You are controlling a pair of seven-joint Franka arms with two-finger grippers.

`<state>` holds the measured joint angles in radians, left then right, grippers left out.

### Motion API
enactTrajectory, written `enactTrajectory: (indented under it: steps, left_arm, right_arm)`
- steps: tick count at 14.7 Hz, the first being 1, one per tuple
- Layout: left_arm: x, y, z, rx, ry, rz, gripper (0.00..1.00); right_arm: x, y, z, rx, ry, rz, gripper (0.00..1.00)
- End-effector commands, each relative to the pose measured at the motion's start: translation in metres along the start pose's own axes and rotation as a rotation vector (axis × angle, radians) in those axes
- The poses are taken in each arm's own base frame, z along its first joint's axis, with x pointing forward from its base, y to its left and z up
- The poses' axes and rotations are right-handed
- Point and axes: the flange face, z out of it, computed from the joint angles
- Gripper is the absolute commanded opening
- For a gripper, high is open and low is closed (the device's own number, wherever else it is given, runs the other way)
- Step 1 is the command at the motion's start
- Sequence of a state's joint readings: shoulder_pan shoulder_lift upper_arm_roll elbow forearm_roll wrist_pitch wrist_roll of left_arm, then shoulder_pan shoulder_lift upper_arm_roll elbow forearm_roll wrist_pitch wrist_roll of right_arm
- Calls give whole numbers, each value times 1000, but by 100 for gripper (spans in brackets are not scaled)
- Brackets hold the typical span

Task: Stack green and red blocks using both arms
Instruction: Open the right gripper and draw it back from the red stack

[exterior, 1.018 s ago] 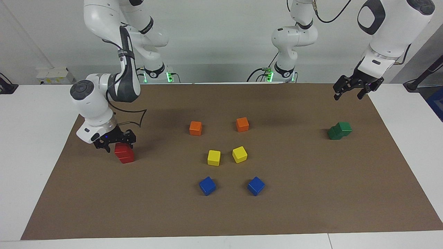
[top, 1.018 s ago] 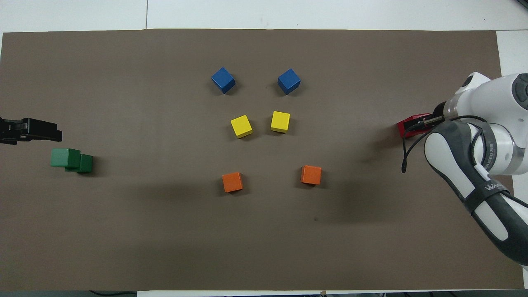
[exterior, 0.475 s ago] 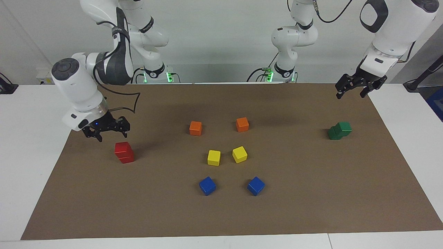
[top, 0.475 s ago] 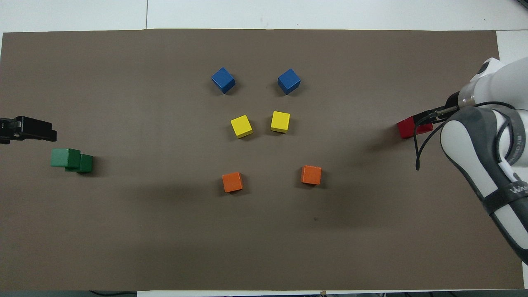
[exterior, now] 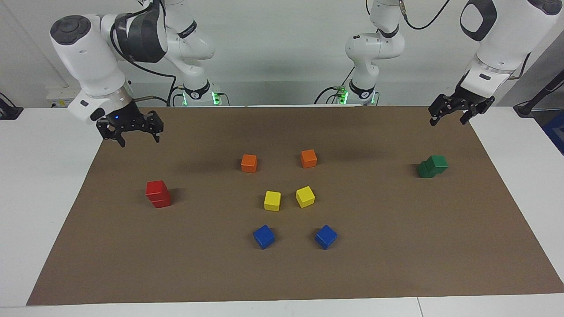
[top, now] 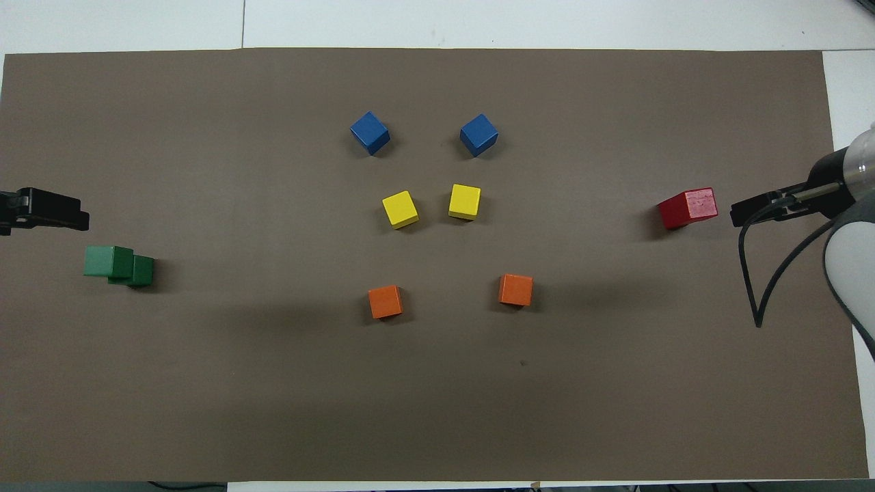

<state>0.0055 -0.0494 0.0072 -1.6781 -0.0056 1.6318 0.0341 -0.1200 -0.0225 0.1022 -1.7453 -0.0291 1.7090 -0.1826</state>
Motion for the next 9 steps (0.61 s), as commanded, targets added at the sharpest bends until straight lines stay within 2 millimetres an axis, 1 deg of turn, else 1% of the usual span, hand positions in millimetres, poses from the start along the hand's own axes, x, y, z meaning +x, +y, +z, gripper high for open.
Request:
enactTrajectory:
  steps: [1, 2, 3, 9]
  left_arm:
    - [3, -2, -4, -1, -14, 0, 100]
    - [3, -1, -5, -3, -12, 0, 100]
    - [2, -1, -6, -3, -11, -1, 100]
    - [2, 4, -7, -3, -8, 8, 100]
  right_arm:
    - [-4, -3, -12, 12, -34, 21, 100]
    - [-6, -3, -12, 13, -46, 33, 100]
    - [-8, -8, -17, 10, -39, 30, 100]
    - [-5, -7, -17, 10, -31, 33, 100]
